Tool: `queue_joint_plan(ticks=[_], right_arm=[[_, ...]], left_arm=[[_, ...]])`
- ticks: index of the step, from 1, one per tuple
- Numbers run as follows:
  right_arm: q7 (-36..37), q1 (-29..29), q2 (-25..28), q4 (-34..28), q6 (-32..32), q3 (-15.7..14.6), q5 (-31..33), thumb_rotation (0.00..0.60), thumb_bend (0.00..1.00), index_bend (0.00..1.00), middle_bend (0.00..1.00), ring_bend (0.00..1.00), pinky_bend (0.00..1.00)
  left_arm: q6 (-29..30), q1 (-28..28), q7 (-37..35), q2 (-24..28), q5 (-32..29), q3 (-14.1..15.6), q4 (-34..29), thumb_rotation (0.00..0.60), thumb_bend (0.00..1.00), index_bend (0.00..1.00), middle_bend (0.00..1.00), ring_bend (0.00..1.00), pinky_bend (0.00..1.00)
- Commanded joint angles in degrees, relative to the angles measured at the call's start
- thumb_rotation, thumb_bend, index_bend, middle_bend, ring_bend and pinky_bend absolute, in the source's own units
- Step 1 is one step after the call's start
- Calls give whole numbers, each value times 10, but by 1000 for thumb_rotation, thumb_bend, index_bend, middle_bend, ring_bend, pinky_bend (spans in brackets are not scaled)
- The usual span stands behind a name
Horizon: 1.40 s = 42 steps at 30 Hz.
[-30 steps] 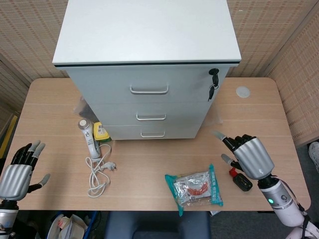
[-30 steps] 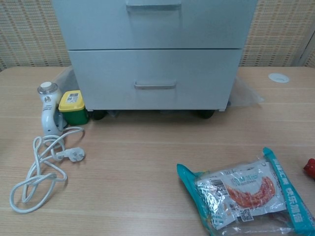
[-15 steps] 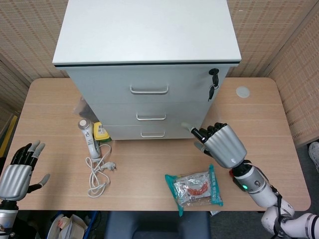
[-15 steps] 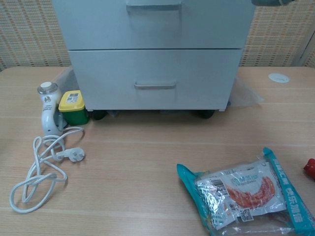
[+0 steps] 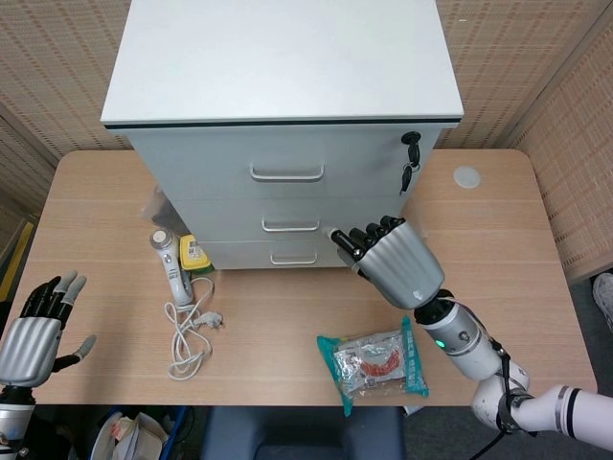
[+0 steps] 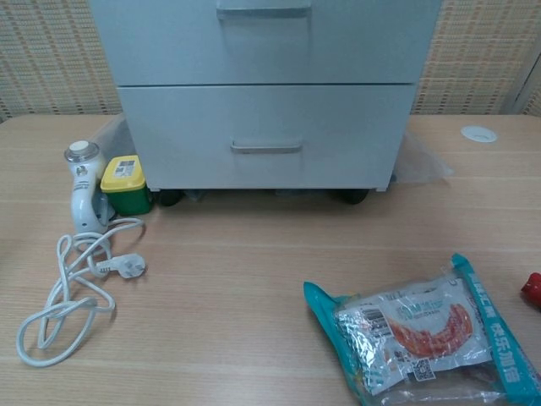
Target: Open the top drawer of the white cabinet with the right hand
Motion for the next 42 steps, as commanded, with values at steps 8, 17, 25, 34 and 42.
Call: queue_joint_plan(ticks=[8, 17, 25, 34, 42], right_arm=[[-50, 25, -22, 8, 18, 24, 17, 600, 279, 423, 869, 951, 1000], [-64, 55, -43, 31, 23, 44, 38, 600, 263, 423, 869, 950, 1000], [-67, 87, -66, 58, 26, 61, 58, 600, 190, 441, 869, 950, 1000], [-69, 117, -80, 95, 21, 67, 76, 600, 203, 479, 869, 951, 1000], [-61, 140, -98, 135, 26, 70, 92, 600, 210, 506, 869, 953, 1000]], left_arm=[[-4, -4, 2, -1, 1, -1, -1, 600, 249, 0, 0, 0, 92], [-11, -7, 6, 0, -3, 0, -3, 600, 249, 0, 0, 0, 92], [-12, -8, 11, 4, -5, -1, -12, 600, 249, 0, 0, 0, 92], [-16, -9, 14, 7, -9, 0, -15, 600, 249, 0, 0, 0, 92], [-18, -10, 15, 9, -12, -1, -19, 600, 249, 0, 0, 0, 92]])
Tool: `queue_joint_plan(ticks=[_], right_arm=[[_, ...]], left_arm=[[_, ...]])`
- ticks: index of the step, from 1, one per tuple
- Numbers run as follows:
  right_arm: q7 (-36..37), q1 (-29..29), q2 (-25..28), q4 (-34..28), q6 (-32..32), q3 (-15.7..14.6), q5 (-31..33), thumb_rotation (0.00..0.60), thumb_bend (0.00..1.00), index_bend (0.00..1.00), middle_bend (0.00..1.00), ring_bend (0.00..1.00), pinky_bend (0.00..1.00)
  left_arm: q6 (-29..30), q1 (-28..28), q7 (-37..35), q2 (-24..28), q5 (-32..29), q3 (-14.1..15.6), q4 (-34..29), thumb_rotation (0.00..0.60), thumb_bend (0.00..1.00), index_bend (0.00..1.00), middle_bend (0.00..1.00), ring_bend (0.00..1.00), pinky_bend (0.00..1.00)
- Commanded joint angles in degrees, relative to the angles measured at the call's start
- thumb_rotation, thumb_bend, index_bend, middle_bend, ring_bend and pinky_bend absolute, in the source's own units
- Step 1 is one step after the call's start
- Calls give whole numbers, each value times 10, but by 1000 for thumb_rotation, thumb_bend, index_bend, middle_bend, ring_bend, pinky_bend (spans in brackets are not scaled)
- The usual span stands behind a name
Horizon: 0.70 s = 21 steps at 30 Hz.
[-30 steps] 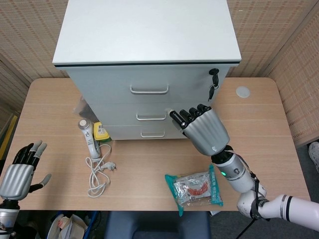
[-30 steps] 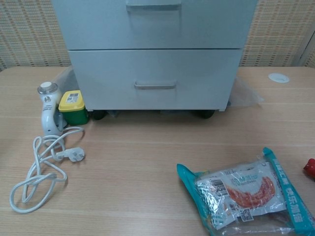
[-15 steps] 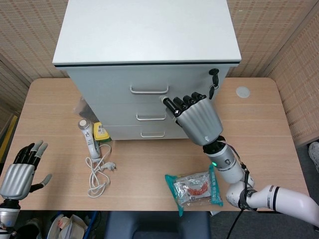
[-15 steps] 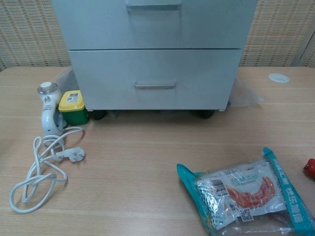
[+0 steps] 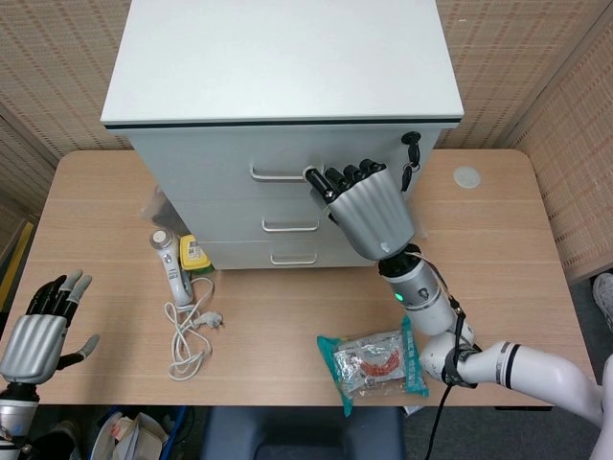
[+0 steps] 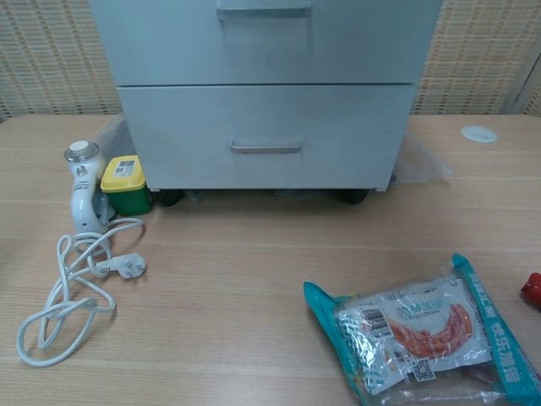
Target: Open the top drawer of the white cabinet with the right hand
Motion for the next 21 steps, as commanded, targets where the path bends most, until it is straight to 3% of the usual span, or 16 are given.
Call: queue_joint_plan(ticks=[1, 21], right_arm=[[4, 9, -7, 13, 3, 1, 6, 600, 210, 509, 869, 953, 1000], [12, 42, -18, 50, 11, -11, 15, 600, 248, 561, 869, 961, 1000]], left_arm=[[-1, 0, 0, 1, -1, 0, -2, 600, 249, 0, 0, 0, 92], [-10, -3, -3, 4, -8, 2, -5, 600, 249, 0, 0, 0, 92]])
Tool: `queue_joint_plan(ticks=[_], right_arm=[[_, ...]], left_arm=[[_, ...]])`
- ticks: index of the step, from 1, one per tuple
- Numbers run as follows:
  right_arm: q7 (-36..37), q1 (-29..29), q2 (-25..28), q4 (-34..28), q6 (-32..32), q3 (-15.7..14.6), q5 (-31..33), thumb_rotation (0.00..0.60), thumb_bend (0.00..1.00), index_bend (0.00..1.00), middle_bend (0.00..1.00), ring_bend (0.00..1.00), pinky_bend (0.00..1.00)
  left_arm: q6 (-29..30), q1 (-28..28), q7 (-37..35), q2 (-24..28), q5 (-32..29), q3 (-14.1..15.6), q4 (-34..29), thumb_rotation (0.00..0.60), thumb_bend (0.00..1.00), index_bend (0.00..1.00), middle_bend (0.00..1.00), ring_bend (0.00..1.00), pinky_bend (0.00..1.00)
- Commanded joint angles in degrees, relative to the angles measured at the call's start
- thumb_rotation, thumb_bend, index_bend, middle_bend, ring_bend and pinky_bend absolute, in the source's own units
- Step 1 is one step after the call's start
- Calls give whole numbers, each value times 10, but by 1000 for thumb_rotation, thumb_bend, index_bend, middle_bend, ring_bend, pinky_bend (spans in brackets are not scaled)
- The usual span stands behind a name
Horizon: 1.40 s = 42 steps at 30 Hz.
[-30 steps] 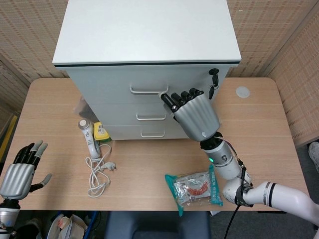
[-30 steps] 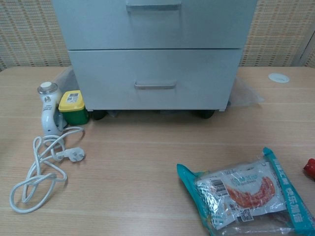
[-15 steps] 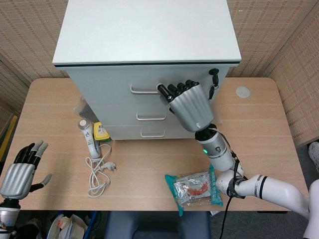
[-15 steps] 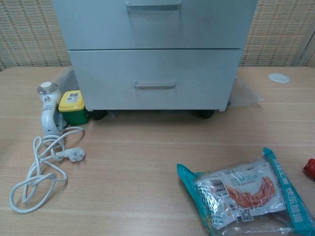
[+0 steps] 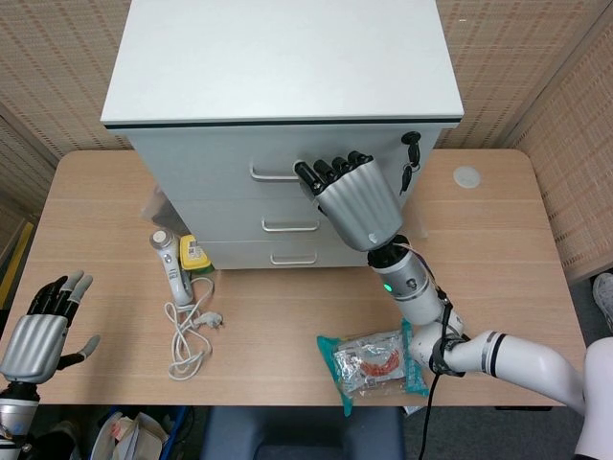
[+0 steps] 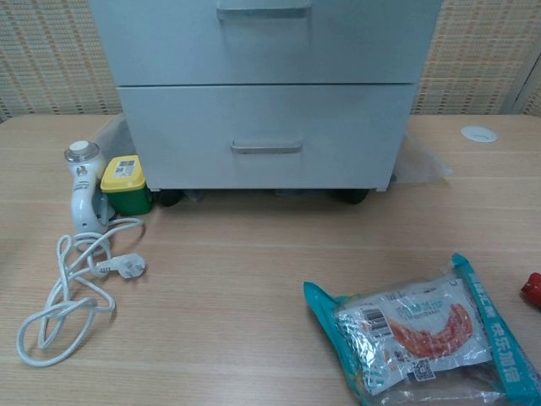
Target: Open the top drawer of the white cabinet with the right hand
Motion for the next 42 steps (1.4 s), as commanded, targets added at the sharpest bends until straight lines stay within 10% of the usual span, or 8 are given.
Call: queue_joint_plan(ticks=[1, 42], right_arm=[[1, 4, -2, 4, 2, -1, 2, 600, 254, 563, 869, 961, 1000], [-15, -24, 36, -60, 48, -51, -49, 600, 296, 608, 869, 963, 1000]], left_arm=[[0, 0, -1, 0, 0, 0, 0, 600, 249, 0, 0, 0, 92], [-9, -6, 3, -1, -3, 1, -4, 600, 250, 0, 0, 0, 92]])
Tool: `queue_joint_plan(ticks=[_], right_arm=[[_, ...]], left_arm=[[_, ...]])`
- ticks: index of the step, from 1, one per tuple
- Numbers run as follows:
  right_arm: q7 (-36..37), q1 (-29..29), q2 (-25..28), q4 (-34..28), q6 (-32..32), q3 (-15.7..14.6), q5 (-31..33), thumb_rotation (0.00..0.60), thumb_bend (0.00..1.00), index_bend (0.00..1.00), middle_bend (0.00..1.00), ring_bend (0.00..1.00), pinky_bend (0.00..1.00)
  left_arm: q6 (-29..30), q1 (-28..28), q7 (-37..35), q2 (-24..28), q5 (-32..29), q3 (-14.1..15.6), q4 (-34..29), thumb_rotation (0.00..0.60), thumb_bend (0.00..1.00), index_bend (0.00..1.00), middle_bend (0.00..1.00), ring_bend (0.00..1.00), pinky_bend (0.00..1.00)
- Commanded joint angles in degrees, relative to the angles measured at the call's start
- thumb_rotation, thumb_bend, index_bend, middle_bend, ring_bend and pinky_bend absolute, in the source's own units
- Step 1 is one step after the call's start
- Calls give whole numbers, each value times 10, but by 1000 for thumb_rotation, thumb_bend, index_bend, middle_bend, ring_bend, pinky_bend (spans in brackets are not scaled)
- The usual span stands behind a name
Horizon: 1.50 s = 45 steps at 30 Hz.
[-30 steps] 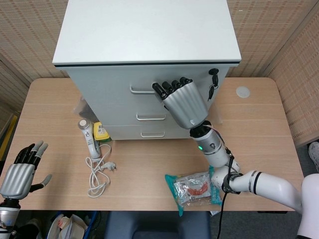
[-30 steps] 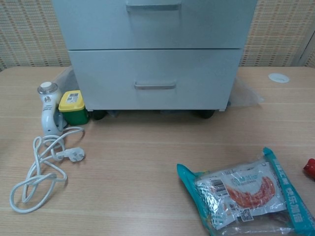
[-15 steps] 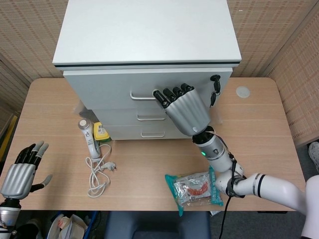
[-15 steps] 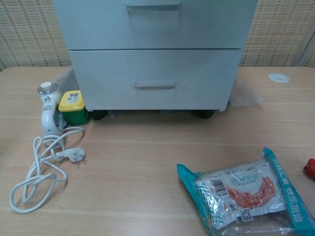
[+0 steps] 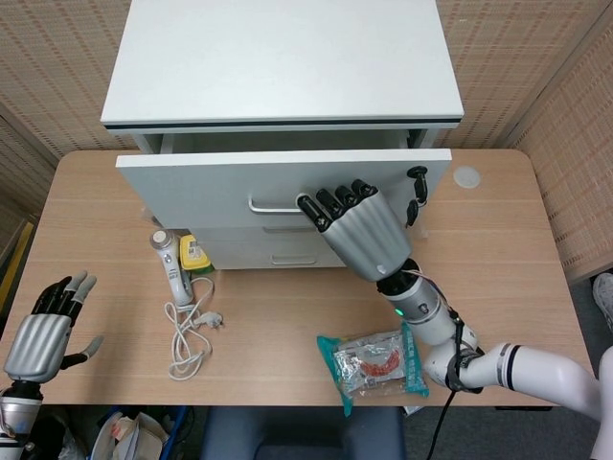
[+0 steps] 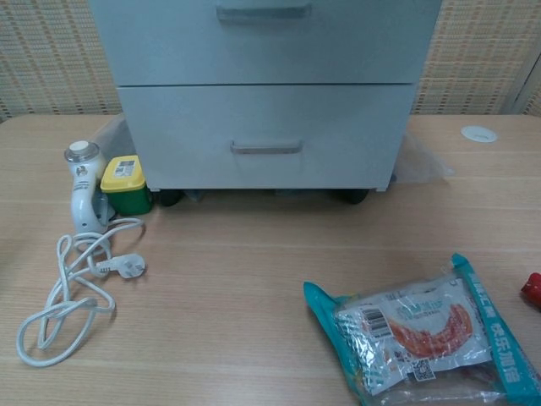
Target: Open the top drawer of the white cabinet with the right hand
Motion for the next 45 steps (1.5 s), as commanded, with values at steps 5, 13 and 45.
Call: queue_joint_plan(ticks=[5, 13, 45], right_arm=[[3, -3, 4, -6, 2, -2, -9, 600, 296, 608, 869, 963, 1000], [2, -6, 4, -14, 5, -6, -20, 600, 298, 608, 869, 963, 1000], [-6, -34, 18, -73, 19, -28, -101, 600, 299, 608, 866, 963, 1000]], left_arm=[[0, -1, 1, 1, 0, 0, -1, 600, 249, 0, 0, 0, 92], [-2, -2, 1, 1, -1, 0, -2, 600, 249, 0, 0, 0, 92], [-8, -6, 5, 1, -5, 0, -4, 600, 249, 0, 0, 0, 92]])
